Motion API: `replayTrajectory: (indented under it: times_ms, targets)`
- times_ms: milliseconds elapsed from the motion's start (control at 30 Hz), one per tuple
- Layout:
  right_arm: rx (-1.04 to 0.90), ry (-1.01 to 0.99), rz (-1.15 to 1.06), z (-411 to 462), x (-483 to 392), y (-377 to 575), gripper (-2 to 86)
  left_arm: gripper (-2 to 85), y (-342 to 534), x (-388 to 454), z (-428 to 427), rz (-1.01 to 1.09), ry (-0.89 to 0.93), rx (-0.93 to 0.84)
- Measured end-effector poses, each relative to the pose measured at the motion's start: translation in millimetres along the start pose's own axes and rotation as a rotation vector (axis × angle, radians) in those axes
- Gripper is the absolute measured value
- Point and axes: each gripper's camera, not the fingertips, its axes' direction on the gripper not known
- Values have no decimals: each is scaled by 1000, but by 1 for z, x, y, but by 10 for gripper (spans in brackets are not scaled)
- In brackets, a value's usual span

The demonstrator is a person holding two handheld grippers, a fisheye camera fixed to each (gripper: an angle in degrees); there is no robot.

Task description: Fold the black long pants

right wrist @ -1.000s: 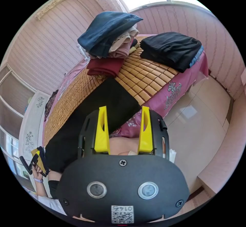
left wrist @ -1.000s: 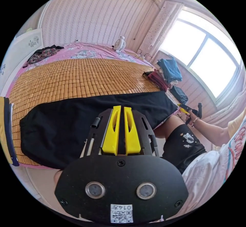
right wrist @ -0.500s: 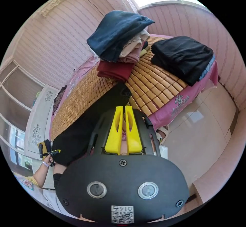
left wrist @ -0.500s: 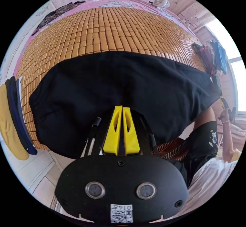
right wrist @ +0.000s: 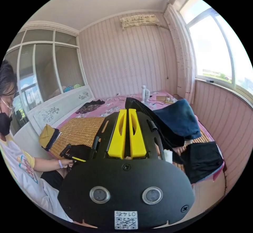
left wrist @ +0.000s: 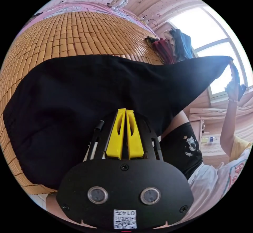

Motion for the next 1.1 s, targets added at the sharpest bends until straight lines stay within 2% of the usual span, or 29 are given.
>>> replayTrajectory:
  times_ms: [100,167,267,367,433,533,700,833,933,1100]
  targets:
    - [-122,-250,-188,56,-85,-4,11,-9,23,6,-27,7,13,128]
    - [-291,-480,-296,117,-158,22,17,-6,57,-2,-61,-53,-1,228]
    - [-557,-660,-268,206,-229,95,33,16,107,-21,-91,-150,-7,280]
    - [-833,-734,-167,276,-264,174,64,43,151,-33,-109,-222,-14,323]
    - [-886,-711,-125,294,-270,196,68,48,169,-34,-115,-246,-35,368]
    - [-856,-654,-93,305,-274,198,66,57,178,-31,-112,-237,-50,416]
    - [-800,-479,-156,334,-295,177,73,83,160,-20,-85,-189,-76,400]
    - [-810,-346,-226,384,-337,170,115,97,145,-15,-63,-154,-245,323]
    - [-849,-278,-266,424,-371,177,148,96,144,-19,-53,-158,-225,275]
    - [-953,-118,-366,470,-395,206,127,69,141,-21,-40,-140,-144,170]
